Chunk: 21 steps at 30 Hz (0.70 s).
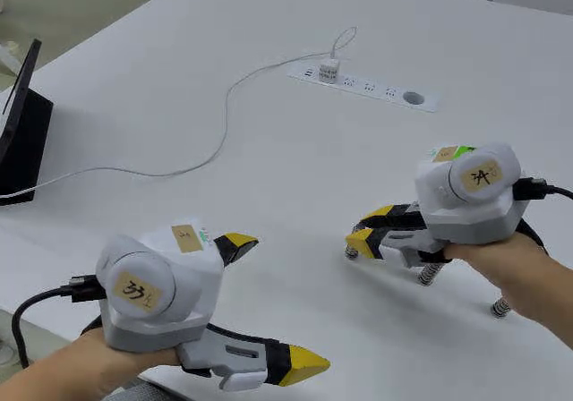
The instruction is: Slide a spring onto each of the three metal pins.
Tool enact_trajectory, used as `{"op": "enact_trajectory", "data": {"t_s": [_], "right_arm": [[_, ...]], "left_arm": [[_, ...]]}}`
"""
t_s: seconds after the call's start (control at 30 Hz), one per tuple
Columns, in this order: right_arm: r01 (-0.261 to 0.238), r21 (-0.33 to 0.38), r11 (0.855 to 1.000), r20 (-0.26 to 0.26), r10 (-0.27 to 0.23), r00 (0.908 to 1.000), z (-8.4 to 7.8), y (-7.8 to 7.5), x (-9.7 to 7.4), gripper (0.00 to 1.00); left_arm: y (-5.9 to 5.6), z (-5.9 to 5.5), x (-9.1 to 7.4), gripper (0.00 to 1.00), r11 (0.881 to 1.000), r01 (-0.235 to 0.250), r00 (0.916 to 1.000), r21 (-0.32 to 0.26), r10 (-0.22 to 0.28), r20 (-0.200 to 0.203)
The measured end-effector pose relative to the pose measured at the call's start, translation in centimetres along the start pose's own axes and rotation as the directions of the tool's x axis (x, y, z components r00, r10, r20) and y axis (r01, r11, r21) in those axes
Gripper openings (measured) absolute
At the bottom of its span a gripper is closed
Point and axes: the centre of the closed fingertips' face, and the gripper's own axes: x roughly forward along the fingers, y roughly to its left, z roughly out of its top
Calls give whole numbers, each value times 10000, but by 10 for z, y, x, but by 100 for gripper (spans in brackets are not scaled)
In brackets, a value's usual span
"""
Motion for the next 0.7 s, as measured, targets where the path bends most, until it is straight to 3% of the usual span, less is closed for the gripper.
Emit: {"op": "enact_trajectory", "data": {"t_s": [0.23,0.53,0.7], "right_arm": [[144,110,9998,454,-148,9989,10,-6,-14,21],[375,368,9986,804,-404,9959,10,-13,-32,23],[635,712,9954,1452,-734,9867,15,-20,-53,26]], "left_arm": [[-1,2,0,96,9999,-28,10000,156,27,38],[0,0,0,96,9997,-79,9999,227,81,-82],[-1,3,0,96,9994,-119,9999,311,118,39]]}}
